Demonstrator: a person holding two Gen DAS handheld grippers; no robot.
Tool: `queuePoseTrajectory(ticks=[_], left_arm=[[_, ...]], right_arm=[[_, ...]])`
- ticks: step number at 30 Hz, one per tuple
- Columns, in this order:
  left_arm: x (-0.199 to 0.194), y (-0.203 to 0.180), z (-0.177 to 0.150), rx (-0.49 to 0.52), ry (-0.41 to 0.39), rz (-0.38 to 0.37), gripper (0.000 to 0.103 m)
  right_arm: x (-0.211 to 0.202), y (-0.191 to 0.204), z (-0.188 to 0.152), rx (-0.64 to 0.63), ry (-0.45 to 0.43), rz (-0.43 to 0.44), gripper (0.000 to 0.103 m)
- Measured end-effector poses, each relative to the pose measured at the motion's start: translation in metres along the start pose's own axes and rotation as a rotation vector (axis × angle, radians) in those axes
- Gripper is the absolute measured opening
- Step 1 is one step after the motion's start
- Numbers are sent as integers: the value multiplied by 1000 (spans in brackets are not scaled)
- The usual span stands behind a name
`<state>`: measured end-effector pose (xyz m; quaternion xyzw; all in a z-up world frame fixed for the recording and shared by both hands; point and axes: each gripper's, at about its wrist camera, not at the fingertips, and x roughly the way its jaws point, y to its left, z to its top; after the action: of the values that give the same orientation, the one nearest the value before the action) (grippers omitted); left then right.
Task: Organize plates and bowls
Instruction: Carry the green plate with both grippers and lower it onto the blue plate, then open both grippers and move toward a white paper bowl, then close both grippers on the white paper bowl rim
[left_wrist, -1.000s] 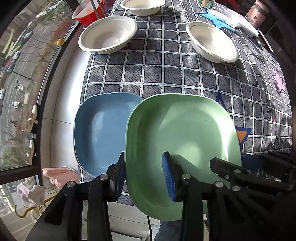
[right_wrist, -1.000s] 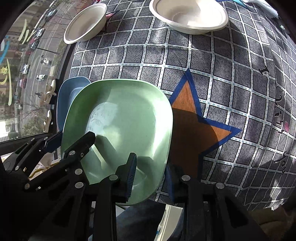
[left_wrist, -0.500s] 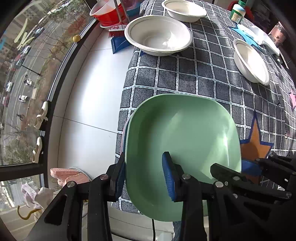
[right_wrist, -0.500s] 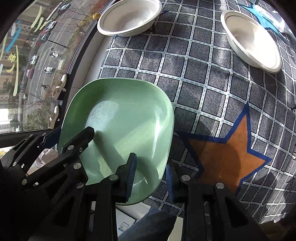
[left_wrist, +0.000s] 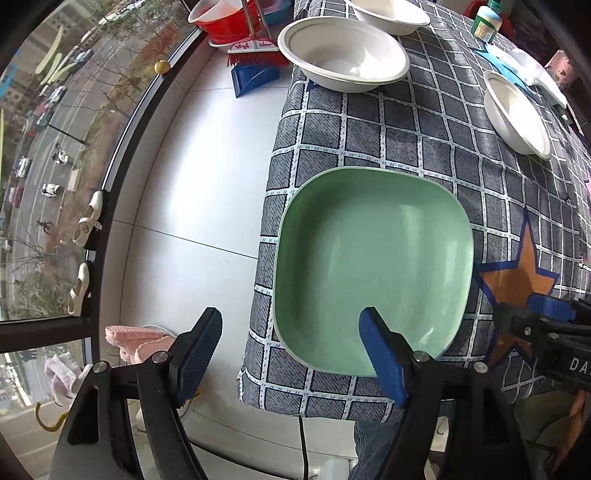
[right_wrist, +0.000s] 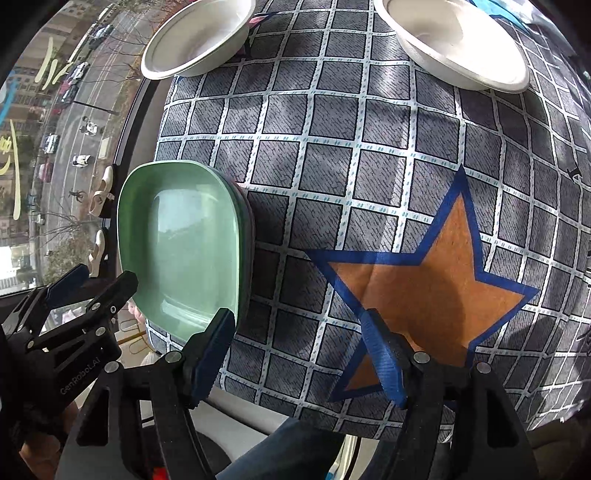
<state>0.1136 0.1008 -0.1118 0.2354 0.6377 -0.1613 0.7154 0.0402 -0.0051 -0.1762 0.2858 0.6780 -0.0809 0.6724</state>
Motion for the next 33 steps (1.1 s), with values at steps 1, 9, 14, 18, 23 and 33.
queuePoseTrajectory(ticks=[1,9,14,18,23,33], left_arm=[[-1,-5,-1,8,-1,-8,80],[-12,-67,8,101,-16,-47,80],[-24,-90,30,79,-34,-67,80],[-31,-110,53,51,-38,-95,80],[-31,-139,86,39,-38,-98,80],[-10,-185,164,8,-31,-67,80]], right_arm=[[-3,-11,-3,27,-4,-3,72],[-24,-86,-21,185,-8,-31,72],[-31,-114,-16,205,-2,-42,72],[-44,-135,9,209,-9,-43,72],[-65,-157,53,169,-35,-59,72],[-77,-187,133,116,-59,-66,72]])
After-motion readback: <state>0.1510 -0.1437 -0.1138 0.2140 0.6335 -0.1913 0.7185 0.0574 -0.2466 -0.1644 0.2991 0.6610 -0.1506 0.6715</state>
